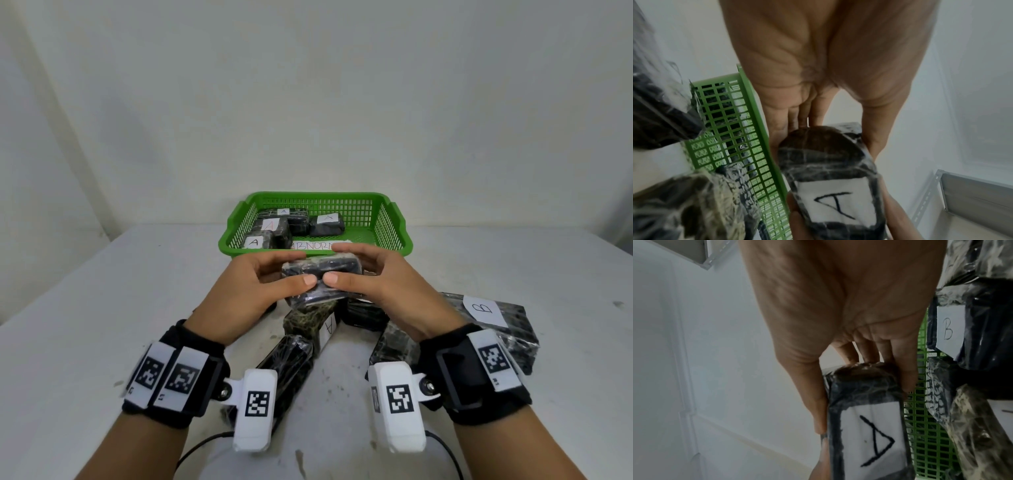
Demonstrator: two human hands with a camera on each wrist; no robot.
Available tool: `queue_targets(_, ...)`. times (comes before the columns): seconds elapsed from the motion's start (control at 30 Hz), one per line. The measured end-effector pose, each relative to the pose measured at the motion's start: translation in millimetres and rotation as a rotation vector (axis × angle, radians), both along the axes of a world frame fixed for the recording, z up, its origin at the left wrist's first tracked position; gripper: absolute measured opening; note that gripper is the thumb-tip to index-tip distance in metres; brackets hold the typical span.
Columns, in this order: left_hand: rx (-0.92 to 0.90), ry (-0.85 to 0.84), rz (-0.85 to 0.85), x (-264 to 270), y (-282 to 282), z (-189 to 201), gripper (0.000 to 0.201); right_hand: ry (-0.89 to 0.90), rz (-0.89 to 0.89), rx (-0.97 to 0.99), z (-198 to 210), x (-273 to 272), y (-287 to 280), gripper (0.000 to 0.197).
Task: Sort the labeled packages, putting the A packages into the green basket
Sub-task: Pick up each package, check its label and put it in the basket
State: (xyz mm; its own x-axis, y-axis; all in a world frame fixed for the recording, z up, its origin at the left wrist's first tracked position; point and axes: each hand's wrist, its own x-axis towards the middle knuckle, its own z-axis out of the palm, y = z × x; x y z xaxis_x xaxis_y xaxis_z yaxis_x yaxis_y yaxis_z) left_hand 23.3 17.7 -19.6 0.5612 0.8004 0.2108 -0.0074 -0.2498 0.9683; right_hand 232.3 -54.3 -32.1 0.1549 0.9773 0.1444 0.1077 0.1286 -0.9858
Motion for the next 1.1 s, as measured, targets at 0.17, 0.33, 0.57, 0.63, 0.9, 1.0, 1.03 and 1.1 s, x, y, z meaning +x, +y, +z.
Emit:
queue_targets(0.17, 0.028, 0.007, -0.007, -0.5, 1.0, -0.4, 0.06, 0.058, -0.007, 0.016, 1.2, 3.1, 0.3, 0.047)
queue_targets(0.33, 0.062, -0.023, 0.043, -1.1, 2.9, -1.9, 0.062, 0.074, -0.004, 0.027, -0.8, 2.6, 3.1, 0.064)
queue_targets(0.57, 0.074, -0.015, -0.018, -0.6, 0.2, -0.9, 0.061, 0.072, -0.017, 0.127, 6.5, 4.9, -4.0, 0.076)
queue_targets(0.63, 0.094, -0.067, 0.014, 0.4, 0.6, -1.8, 0.06, 0.126, 0.006, 0.142, 4.7, 2.0, -1.2, 0.079)
queue_targets(0.9, 0.11, -0.108, -0.031, 1.1, 2.7, -2.8, 0.061, 0.019, -0.027, 0.191, 7.9, -9.2, -4.7, 0.048)
queue_targets(1.0, -0.041, -0.128, -0.094, 1.4, 0.3, -0.6, 0.069, -0.212, -0.004, 0.255, 9.9, -8.7, -8.4, 0.058)
queue_targets(1.03, -0.047, -0.104, -0.103, 2.2, -0.4, -0.4, 0.065, -0.234, 0.008, 0.261, 9.4, -9.9, -8.2, 0.061)
queue_targets(1.1, -0.051, -0.095, -0.101, 3.5, 0.0, -0.3, 0.051, -0.234, 0.008, 0.241, 8.5, -11.1, -7.7, 0.066)
